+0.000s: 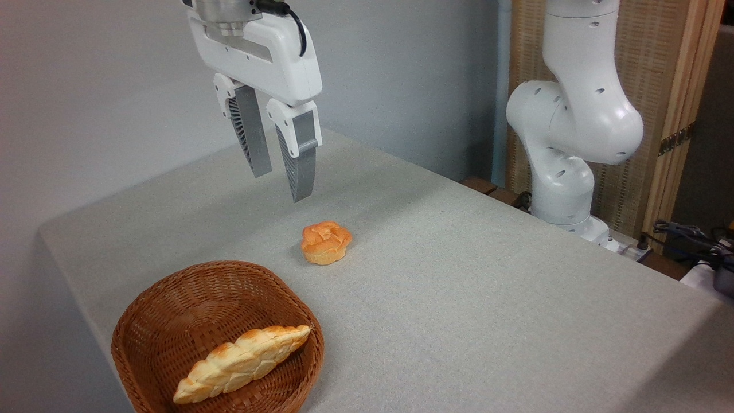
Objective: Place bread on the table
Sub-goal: 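Move the open gripper down toward the braided loaf in the basket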
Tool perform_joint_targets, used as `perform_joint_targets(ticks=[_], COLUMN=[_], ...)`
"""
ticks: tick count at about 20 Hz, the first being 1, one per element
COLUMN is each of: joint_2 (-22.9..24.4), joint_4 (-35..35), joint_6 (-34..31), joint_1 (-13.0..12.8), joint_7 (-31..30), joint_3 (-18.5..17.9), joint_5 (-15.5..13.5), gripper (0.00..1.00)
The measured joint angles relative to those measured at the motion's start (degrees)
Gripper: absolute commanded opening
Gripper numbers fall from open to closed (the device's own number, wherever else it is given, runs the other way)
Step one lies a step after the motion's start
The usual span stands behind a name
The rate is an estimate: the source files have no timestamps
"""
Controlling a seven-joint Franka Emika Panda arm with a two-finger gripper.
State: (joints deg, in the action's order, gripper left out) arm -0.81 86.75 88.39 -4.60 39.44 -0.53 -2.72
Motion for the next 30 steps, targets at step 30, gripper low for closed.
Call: perform_joint_targets(ticks=[30], joint_2=[-5.3], joint_4=[8.6], joint_6=[24.4], joint_1=[0.6], joint_7=[0.4], joint_3=[-0.3], joint_5=[0.0], gripper=[1.00])
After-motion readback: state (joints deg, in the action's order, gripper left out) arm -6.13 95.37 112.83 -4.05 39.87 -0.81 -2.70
